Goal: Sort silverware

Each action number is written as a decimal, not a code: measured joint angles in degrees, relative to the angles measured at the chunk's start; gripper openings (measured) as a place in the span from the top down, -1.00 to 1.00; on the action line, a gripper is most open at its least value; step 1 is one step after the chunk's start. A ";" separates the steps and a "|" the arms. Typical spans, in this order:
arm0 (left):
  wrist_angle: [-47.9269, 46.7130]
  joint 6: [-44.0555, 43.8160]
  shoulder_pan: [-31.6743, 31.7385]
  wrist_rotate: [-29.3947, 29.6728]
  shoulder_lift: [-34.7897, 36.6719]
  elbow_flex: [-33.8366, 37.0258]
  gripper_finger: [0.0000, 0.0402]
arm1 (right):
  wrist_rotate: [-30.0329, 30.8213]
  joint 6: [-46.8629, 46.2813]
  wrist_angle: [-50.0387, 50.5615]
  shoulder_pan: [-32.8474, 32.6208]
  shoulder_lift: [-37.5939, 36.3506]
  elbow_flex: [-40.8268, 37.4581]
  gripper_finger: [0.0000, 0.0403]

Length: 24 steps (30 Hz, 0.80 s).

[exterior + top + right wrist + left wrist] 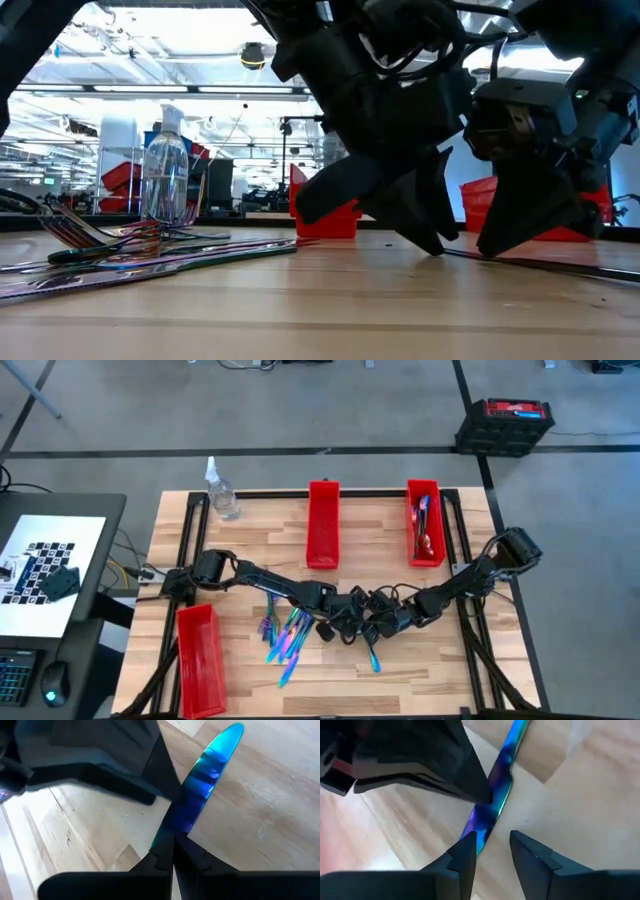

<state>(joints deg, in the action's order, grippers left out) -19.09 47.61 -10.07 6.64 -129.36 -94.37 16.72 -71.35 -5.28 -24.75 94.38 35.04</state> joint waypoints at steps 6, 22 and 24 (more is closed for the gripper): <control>-0.04 0.80 0.17 0.44 0.00 0.00 0.46 | -0.57 1.35 0.77 0.04 -3.38 -0.19 1.00; -0.42 -2.71 0.72 0.10 0.00 -0.02 0.46 | 0.87 0.87 4.16 0.15 -4.27 0.00 1.00; -0.44 -2.73 0.72 0.10 0.00 -0.02 0.46 | 0.87 0.87 4.02 0.14 -4.01 0.02 1.00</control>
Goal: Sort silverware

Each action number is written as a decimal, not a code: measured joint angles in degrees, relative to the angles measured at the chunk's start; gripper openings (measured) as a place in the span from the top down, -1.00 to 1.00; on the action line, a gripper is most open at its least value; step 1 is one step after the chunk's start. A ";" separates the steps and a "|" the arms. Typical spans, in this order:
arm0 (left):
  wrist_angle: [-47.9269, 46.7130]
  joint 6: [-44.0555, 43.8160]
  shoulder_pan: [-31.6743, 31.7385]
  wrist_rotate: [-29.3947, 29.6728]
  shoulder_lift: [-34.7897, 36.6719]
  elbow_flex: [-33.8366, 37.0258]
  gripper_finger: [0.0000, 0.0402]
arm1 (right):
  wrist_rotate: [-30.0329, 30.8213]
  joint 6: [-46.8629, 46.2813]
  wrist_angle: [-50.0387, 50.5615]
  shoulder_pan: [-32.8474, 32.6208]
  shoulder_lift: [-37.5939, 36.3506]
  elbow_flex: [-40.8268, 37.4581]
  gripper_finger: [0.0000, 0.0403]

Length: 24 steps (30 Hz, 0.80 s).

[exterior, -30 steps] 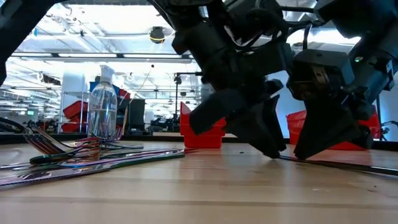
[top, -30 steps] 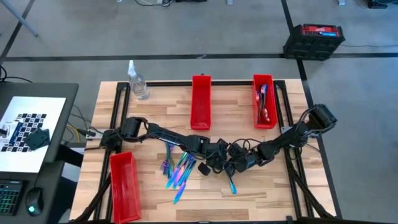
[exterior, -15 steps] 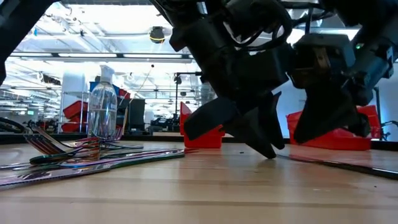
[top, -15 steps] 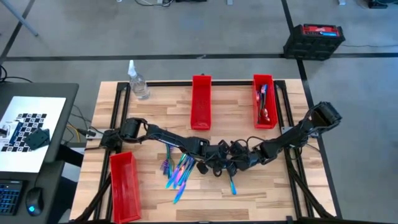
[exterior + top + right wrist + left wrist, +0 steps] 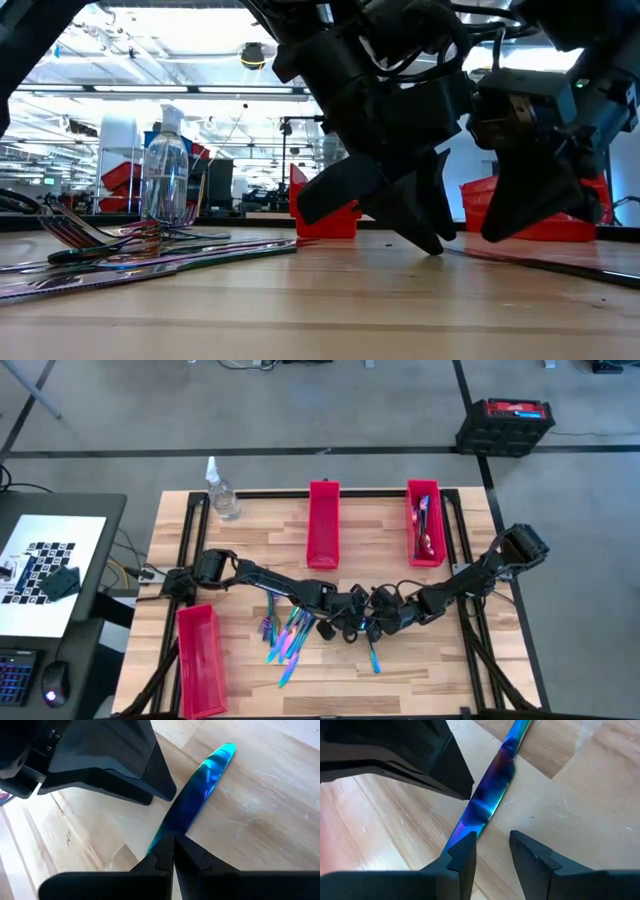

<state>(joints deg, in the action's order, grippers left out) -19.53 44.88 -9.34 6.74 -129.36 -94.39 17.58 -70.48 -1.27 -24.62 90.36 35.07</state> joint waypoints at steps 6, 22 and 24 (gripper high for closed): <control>-0.02 -0.11 0.04 0.05 0.00 0.00 0.46 | 0.04 0.00 -0.44 -0.03 0.88 0.00 1.00; 0.04 -0.13 0.04 0.15 0.00 0.00 0.46 | 0.42 0.00 -0.49 0.02 0.86 0.00 1.00; 0.05 -0.11 0.04 0.15 0.00 0.00 0.46 | 0.42 0.00 -0.34 0.02 0.86 0.00 1.00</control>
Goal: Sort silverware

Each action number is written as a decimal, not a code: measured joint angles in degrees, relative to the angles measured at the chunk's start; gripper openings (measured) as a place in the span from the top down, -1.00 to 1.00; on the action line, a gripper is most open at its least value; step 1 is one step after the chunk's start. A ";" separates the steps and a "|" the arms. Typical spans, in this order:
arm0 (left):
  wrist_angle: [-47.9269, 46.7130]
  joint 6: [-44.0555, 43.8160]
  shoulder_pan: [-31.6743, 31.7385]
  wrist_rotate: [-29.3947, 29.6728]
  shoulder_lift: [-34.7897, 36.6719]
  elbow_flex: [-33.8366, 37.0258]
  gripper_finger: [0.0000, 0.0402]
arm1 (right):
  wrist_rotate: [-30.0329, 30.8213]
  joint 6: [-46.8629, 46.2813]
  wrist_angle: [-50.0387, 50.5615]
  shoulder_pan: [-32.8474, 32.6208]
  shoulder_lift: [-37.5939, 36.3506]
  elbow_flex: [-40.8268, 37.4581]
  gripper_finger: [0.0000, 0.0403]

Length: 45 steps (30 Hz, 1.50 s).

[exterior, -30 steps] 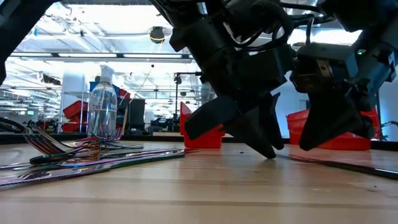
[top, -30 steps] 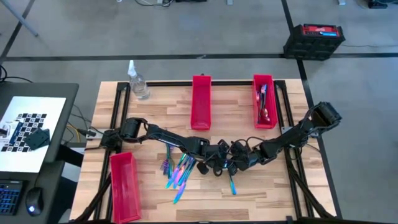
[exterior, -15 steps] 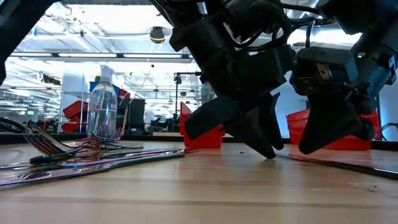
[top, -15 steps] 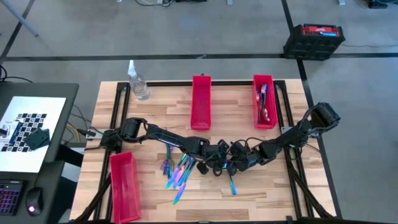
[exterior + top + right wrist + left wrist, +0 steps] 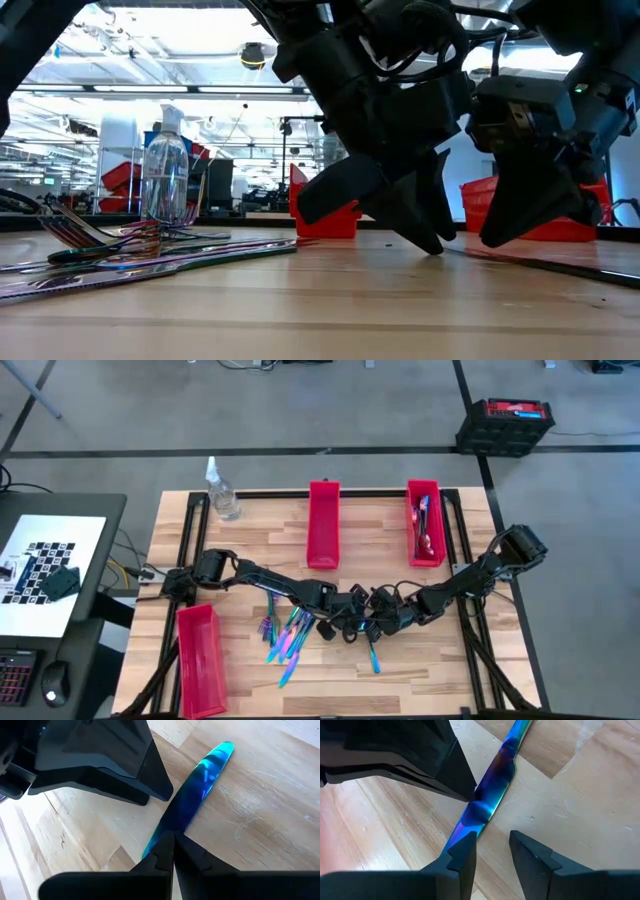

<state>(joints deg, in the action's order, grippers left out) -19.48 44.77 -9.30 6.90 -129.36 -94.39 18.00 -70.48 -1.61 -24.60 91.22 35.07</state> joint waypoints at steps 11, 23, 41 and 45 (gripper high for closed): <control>0.08 0.00 0.02 0.02 0.00 0.00 0.46 | 0.10 0.00 -0.04 0.00 0.00 -0.02 1.00; 0.12 0.00 0.07 0.02 -0.01 0.02 0.46 | 0.37 -0.19 -4.96 -0.63 4.26 0.09 1.00; 0.80 12.12 0.89 -0.62 -0.02 0.75 0.46 | -0.04 0.05 -3.91 -0.70 4.36 0.00 1.00; 4.36 16.97 0.86 -0.53 0.24 3.68 0.46 | -0.19 -0.19 -4.02 -0.70 4.39 -0.06 1.00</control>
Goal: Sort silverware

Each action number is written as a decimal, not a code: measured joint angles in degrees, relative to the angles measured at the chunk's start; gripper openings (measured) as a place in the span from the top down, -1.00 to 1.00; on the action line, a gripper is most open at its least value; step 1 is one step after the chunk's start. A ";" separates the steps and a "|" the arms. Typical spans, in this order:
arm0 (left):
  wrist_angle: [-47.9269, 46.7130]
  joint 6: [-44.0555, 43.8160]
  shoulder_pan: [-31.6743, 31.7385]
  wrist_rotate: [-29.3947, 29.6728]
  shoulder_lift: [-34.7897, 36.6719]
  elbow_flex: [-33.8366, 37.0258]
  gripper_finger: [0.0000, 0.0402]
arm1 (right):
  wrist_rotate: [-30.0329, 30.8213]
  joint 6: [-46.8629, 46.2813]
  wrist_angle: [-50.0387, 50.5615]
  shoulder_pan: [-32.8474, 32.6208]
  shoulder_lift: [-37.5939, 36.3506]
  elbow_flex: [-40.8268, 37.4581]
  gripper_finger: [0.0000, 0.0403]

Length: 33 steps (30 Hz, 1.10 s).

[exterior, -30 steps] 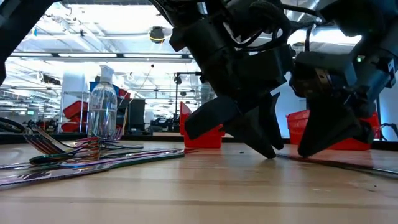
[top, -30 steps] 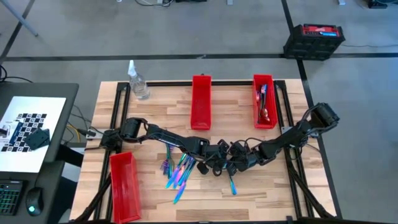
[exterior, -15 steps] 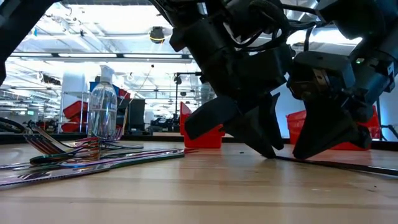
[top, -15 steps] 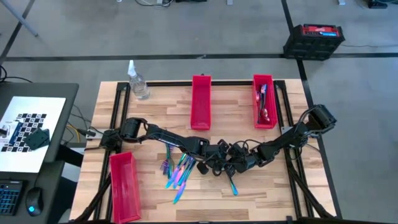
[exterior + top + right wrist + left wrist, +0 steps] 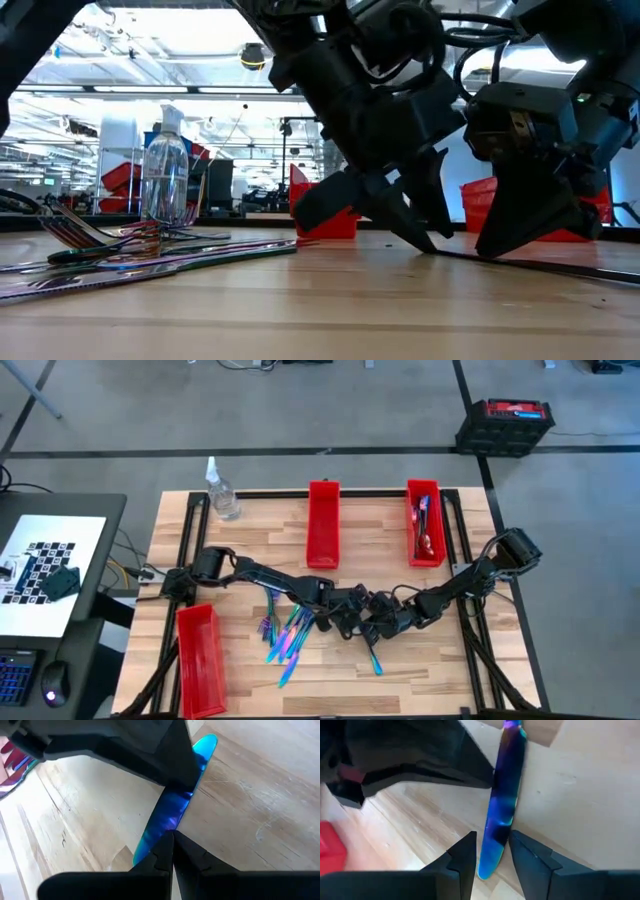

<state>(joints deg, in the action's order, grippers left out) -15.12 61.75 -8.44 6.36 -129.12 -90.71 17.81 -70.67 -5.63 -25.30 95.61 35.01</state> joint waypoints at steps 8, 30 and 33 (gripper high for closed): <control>9.78 9.70 -1.64 1.32 0.25 6.72 0.46 | -0.51 1.13 -0.08 0.08 0.02 0.00 1.00; 17.10 19.27 -0.55 -10.01 0.09 8.56 0.64 | -3.66 7.21 -12.65 1.84 0.46 -4.11 1.00; 17.52 19.46 -0.21 -11.44 -0.74 8.36 0.71 | -3.95 8.25 -13.20 2.12 0.46 -4.29 1.00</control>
<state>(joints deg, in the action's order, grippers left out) 2.40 81.21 -8.65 -5.08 -129.86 -82.35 13.87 -62.41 -18.83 -23.18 96.07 30.72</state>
